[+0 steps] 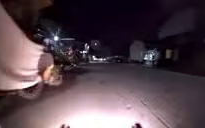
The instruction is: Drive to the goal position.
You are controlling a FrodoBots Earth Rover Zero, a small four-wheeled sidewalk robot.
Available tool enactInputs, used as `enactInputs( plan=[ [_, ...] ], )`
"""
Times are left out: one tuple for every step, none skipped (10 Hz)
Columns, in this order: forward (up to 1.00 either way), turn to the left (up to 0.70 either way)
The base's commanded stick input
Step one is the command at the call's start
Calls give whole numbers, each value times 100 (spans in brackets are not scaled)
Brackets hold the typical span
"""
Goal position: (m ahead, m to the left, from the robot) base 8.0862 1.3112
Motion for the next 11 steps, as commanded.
enactInputs(
  plan=[
    [85, 0],
    [85, 0],
    [85, 0],
    [85, 0],
    [85, 0],
    [85, 0],
    [85, -10],
    [85, -34],
    [85, -31],
    [85, 0],
    [85, 0]
  ],
)
